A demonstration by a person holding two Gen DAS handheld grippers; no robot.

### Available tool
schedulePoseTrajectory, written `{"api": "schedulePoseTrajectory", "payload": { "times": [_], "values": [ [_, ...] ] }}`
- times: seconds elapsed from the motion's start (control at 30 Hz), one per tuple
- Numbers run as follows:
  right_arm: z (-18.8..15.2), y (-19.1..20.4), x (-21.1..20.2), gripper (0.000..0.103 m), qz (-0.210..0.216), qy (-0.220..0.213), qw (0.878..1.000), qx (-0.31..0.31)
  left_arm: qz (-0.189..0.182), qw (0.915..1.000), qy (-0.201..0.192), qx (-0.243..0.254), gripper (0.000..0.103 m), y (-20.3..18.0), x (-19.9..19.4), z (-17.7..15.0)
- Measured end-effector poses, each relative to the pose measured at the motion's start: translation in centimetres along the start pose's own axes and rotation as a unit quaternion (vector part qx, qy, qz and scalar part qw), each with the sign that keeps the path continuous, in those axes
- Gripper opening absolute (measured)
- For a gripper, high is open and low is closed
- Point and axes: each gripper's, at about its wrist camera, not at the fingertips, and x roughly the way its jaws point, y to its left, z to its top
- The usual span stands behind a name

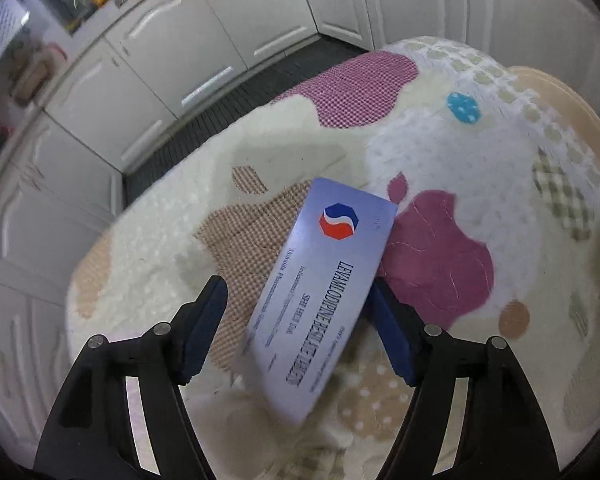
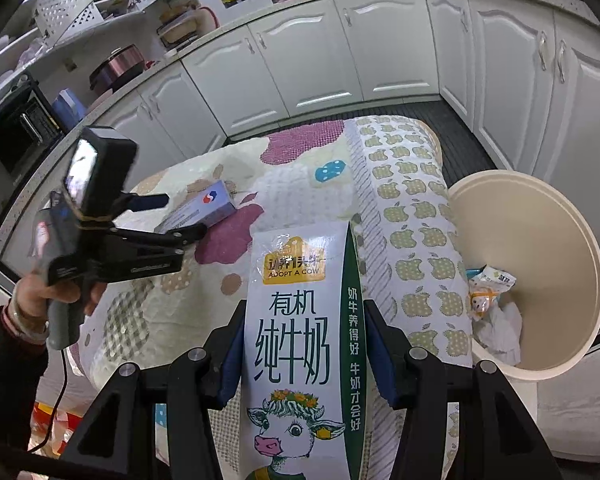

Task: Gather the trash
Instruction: 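Lift the milk carton with the right tool while the left tool grasps the white box, then carry the milk carton and white box over the beige bucket with both tools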

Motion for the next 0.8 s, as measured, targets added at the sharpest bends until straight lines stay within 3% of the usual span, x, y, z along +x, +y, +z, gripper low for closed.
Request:
{"api": "schedulePoseTrajectory", "payload": {
  "times": [0.1, 0.17, 0.2, 0.3, 0.6, 0.8],
  "values": [
    [0.2, -0.1, 0.1, 0.052, 0.000, 0.000, 1.000, 0.003, -0.028, 0.9991, 0.011, -0.030, 0.069, 0.9, 0.5, 0.4],
    [0.2, -0.1, 0.0, 0.052, 0.002, -0.001, 1.000, 0.003, -0.049, 0.9981, 0.017, -0.033, 0.055, 1.0, 0.4, 0.4],
    [0.3, -0.1, -0.1, 0.052, 0.004, -0.003, 1.000, 0.002, -0.058, 0.9975, 0.020, -0.034, 0.054, 0.9, 0.1, 0.3],
    [0.4, 0.1, -0.8, 0.052, 0.007, -0.013, 1.000, 0.001, -0.071, 0.9971, -0.001, -0.025, 0.050, 0.3, -2.2, 0.2],
    [0.7, -0.4, -3.4, 0.052, 0.012, -0.051, 0.999, 0.008, -0.082, 0.9935, -0.063, -0.046, 0.050, -1.4, -10.2, 0.3],
    [0.7, -1.6, -5.1, 0.052, 0.006, -0.069, 0.997, 0.019, -0.122, 0.9877, -0.082, -0.055, 0.050, -4.8, -12.5, 1.1]
  ]
}}
